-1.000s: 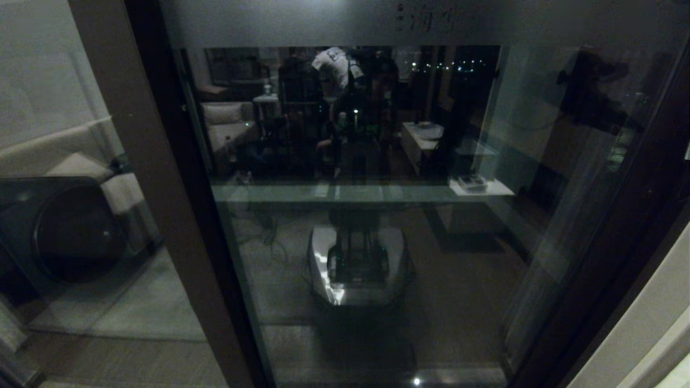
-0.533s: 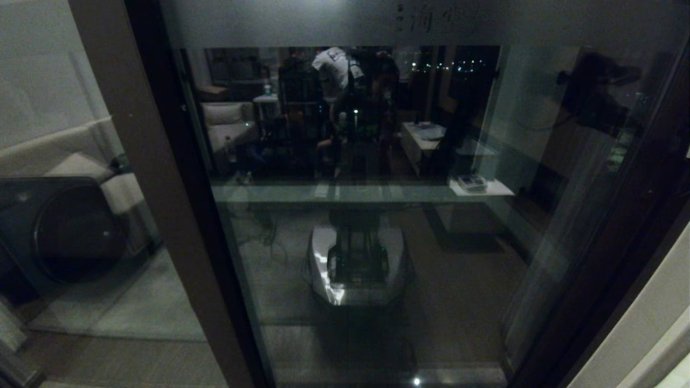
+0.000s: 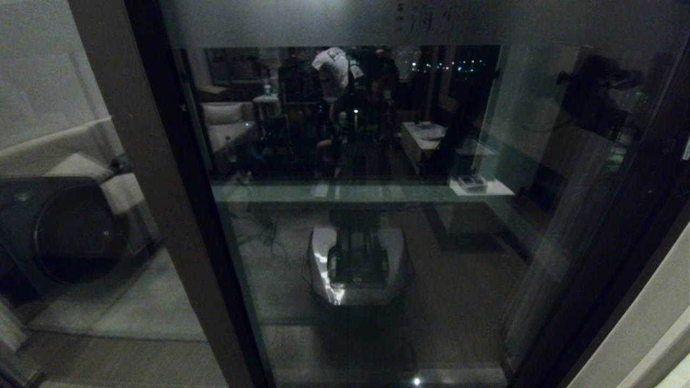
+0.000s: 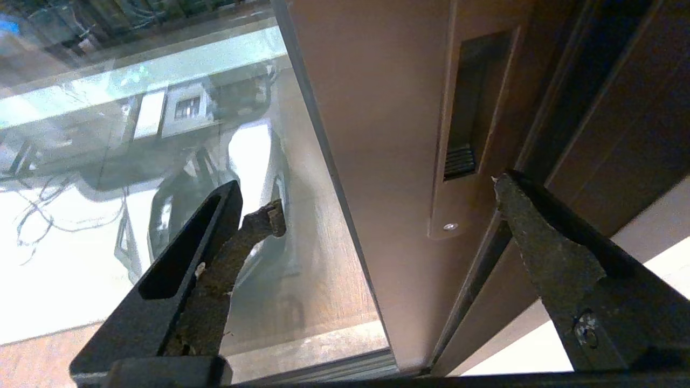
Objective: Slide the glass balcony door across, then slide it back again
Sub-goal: Open the slid door
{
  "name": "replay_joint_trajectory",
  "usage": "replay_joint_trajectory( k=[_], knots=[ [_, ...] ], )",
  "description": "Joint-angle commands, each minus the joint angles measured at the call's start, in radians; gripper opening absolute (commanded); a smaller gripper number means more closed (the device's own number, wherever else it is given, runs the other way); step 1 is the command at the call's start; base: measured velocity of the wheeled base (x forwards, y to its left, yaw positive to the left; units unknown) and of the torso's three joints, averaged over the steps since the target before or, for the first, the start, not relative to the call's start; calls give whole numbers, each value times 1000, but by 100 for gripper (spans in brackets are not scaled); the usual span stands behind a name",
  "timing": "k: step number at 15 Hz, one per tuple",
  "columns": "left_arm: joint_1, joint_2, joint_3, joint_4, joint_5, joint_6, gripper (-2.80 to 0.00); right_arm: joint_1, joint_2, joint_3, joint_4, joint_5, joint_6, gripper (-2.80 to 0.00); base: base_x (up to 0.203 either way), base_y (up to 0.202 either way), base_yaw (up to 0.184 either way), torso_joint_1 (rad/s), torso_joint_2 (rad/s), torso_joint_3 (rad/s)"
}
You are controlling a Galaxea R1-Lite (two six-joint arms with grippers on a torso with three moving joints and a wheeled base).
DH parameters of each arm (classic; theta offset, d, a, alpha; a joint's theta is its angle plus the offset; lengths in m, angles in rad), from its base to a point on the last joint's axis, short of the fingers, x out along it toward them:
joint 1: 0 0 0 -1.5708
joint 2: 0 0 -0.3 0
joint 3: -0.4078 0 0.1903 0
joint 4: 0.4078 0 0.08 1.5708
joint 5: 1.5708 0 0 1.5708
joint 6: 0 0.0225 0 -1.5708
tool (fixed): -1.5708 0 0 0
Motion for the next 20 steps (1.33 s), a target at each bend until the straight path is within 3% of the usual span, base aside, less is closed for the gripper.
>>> replay_joint_trajectory(
  k=[1,20],
  knots=[
    [0,0,0,0,0,1,-280,5,9,-1,-3,3,-2,0,0,0,0,0,0,0],
    [0,0,0,0,0,1,-280,38,64,-5,-52,17,5,0,0,0,0,0,0,0]
  ],
)
